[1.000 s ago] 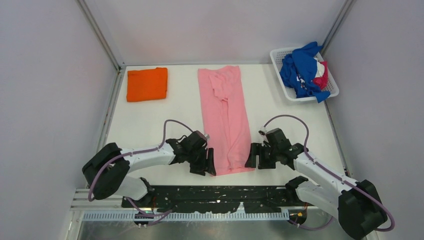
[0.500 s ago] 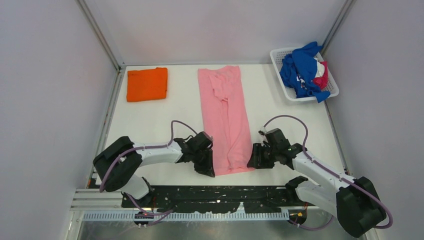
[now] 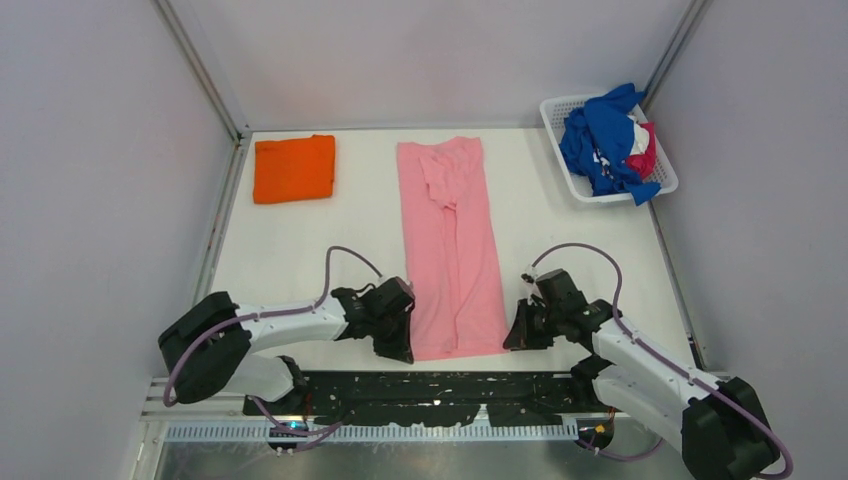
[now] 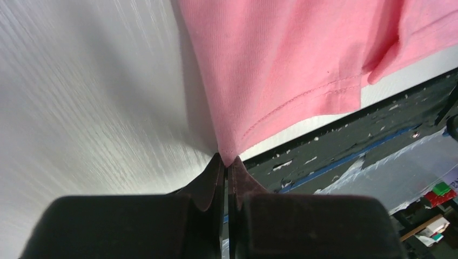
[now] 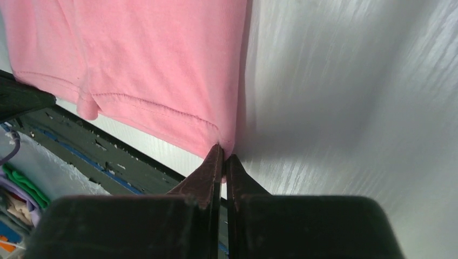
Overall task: Fold and stack the t-shirts
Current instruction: Grab the bottom of the folded rectangular tshirt with both arms, then fold the folded rectangular tshirt in 1/3 of the way
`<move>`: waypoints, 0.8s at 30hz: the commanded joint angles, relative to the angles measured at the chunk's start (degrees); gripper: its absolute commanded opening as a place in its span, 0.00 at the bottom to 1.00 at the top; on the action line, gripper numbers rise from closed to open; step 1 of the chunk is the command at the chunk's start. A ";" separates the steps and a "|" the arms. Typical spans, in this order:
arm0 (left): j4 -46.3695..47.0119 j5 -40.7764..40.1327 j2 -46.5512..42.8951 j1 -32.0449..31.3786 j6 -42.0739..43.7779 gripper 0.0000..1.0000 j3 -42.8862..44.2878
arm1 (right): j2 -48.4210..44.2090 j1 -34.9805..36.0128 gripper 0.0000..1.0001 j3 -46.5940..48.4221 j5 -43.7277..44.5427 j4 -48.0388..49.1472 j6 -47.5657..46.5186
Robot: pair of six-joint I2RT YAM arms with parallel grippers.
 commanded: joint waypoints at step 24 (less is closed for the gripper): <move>-0.85 4.61 -4.29 10.12 10.10 0.00 12.60 | 0.14 1.19 0.05 16.74 -0.55 1.73 0.57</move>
